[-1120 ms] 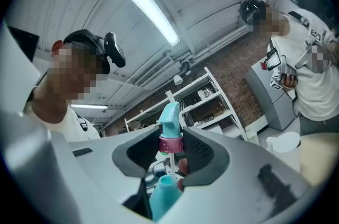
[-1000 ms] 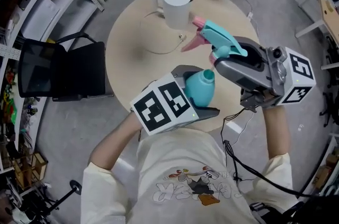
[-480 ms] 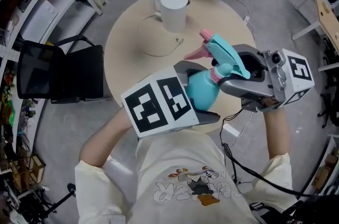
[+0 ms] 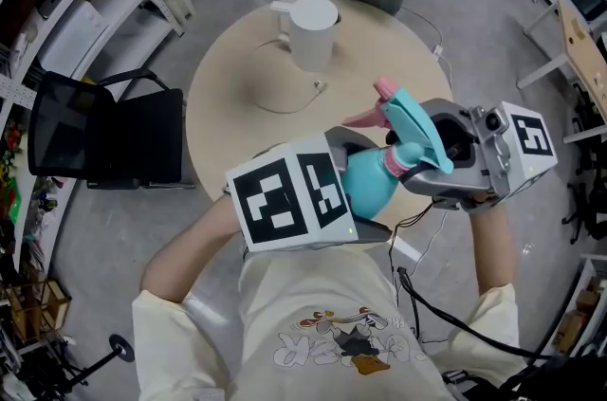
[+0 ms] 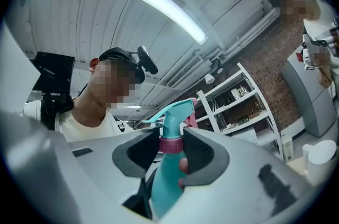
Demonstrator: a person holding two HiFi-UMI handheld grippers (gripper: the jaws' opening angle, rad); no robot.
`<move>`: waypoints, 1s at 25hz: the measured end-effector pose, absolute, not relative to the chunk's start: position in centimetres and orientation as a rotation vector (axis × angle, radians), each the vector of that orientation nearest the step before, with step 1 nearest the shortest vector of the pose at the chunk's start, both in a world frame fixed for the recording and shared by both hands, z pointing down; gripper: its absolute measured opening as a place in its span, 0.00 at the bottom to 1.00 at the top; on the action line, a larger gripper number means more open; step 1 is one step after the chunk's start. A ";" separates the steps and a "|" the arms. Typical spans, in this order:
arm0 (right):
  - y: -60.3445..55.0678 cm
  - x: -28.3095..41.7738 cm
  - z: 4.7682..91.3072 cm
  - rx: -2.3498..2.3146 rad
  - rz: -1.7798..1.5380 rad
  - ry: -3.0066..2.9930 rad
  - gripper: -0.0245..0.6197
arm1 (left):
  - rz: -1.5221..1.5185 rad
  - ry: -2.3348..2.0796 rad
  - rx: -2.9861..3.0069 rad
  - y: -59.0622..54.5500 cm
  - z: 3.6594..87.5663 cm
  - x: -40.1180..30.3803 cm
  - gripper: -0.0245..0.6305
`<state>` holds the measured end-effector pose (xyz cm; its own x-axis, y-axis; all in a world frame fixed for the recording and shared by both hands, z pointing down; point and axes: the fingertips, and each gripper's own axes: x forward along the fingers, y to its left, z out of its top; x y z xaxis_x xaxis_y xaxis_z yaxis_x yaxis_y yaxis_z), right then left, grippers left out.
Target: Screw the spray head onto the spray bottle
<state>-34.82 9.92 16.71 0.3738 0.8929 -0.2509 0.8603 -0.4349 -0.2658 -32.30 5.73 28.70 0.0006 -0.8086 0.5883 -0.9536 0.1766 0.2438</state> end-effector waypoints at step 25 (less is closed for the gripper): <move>10.7 -33.9 16.5 -2.596 0.485 -1.616 0.25 | 0.484 -1.858 1.617 6.1 30.1 -32.2 0.70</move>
